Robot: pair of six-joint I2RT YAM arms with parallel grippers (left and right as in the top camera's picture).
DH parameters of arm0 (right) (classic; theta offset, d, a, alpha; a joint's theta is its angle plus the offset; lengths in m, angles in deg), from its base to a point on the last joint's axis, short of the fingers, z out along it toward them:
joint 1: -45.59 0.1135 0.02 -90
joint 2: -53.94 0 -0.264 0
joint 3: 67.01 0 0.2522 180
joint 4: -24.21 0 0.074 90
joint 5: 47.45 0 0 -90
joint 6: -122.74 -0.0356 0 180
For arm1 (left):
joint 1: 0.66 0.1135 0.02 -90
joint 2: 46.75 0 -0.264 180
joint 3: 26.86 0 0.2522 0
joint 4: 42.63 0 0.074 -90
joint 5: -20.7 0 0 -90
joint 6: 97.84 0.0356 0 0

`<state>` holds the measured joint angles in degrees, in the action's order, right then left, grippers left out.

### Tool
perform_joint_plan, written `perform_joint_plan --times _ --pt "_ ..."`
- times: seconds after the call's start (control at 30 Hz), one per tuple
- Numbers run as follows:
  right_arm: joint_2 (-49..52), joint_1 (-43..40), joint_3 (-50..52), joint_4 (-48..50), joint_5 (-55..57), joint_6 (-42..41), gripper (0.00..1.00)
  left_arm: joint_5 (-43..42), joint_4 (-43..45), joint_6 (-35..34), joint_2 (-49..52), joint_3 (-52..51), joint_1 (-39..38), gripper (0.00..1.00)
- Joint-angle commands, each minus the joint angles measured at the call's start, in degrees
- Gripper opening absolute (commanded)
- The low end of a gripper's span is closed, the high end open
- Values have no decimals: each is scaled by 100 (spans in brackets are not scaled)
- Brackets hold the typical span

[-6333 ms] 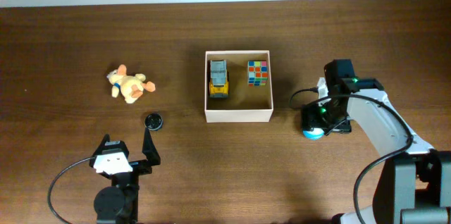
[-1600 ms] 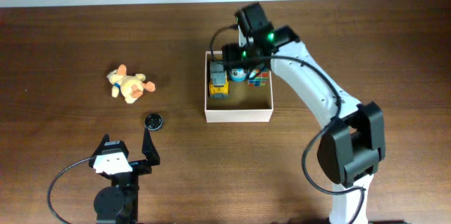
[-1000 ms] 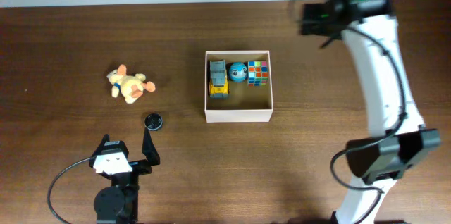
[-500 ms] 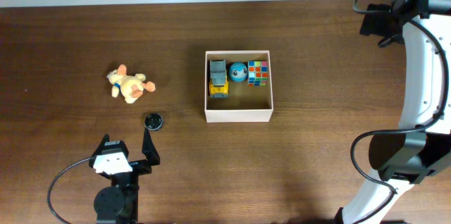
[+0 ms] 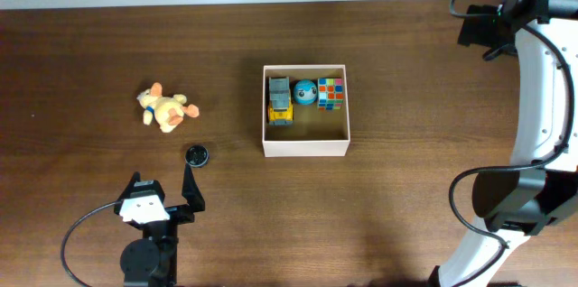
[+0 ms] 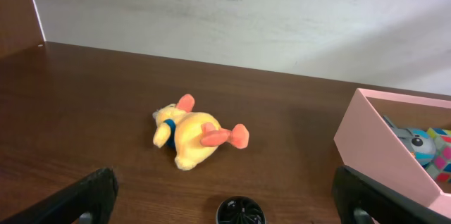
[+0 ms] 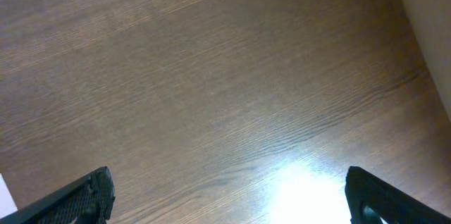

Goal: Pack container
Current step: 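Open the right gripper and raise it to the upper right, then move the left gripper over the black round puck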

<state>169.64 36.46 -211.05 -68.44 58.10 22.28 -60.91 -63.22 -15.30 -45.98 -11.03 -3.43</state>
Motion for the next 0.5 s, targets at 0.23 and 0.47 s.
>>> perform_joint_plan --times 0.23,0.47 --pt "-4 11 0 2 -33 13 99 42 13 92 -44 -31 20 99" --pt "-4 11 0 0 -33 13 99 -17 15 87 -44 -31 20 99"
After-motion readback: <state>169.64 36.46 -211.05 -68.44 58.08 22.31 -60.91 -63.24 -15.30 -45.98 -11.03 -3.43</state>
